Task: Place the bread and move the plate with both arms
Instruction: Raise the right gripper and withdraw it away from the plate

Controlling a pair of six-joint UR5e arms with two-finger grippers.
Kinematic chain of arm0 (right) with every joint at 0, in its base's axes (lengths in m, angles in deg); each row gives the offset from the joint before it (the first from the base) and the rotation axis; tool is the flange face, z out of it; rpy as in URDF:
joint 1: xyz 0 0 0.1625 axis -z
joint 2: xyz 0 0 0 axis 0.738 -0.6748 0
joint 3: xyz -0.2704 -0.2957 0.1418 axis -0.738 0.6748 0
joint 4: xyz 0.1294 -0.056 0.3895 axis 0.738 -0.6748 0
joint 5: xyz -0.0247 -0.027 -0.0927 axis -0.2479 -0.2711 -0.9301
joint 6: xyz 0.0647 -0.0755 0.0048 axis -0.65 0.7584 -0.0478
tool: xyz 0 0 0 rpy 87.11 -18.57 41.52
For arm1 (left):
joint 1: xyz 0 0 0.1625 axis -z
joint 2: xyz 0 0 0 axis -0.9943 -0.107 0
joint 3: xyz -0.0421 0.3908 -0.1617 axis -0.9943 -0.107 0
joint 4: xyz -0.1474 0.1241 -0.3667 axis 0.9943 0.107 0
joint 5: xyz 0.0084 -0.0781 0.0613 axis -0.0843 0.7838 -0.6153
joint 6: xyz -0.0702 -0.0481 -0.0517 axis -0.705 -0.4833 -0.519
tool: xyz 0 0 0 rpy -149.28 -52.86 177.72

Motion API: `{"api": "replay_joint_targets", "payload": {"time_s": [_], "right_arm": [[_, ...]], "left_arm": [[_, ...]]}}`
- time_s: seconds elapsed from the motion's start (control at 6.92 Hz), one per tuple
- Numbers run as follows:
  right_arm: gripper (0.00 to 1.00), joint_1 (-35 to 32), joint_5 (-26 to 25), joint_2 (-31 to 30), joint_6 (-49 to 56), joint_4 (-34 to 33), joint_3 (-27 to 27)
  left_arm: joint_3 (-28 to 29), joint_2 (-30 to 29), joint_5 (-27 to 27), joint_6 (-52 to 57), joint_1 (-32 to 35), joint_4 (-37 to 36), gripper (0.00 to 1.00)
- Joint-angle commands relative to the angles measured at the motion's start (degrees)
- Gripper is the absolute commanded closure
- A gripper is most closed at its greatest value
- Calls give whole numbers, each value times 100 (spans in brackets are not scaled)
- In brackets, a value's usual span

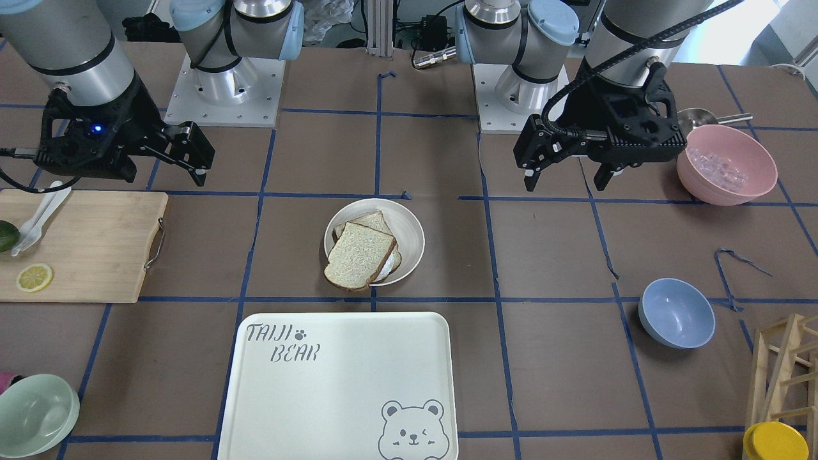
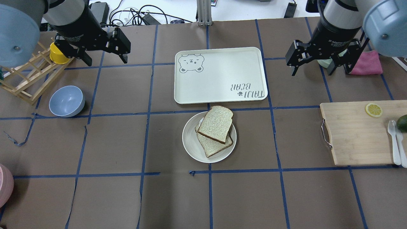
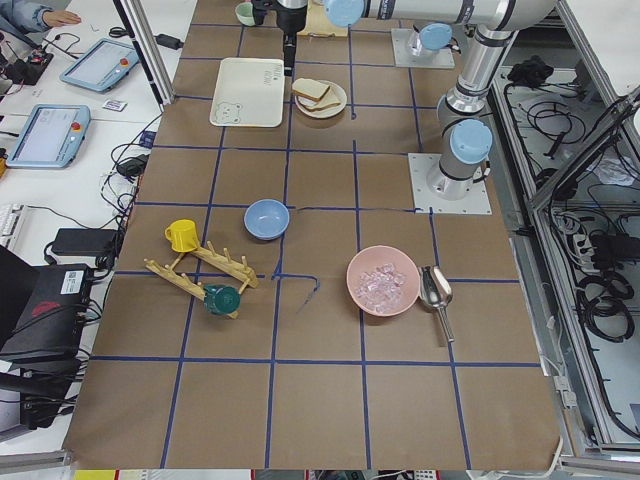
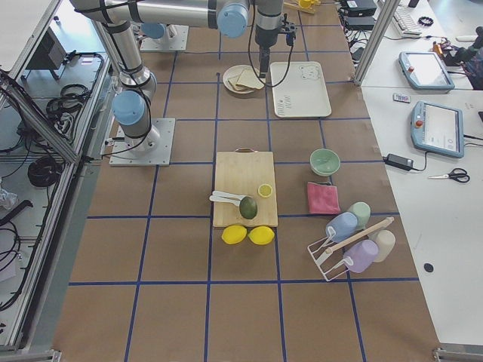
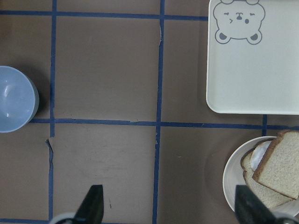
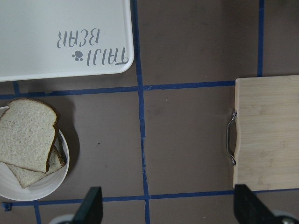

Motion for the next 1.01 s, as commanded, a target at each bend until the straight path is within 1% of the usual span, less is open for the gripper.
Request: {"api": "replay_joint_targets", "payload": {"time_s": [0.0,0.87], "right_arm": [[0,-8,257,-82,15,-8,-39],[0,-8,275,-46,-2,-87,-39]], "left_arm": [[10,-1,1,-3,0,0,0],[-16,-1,10,-20,18,0,0]]}}
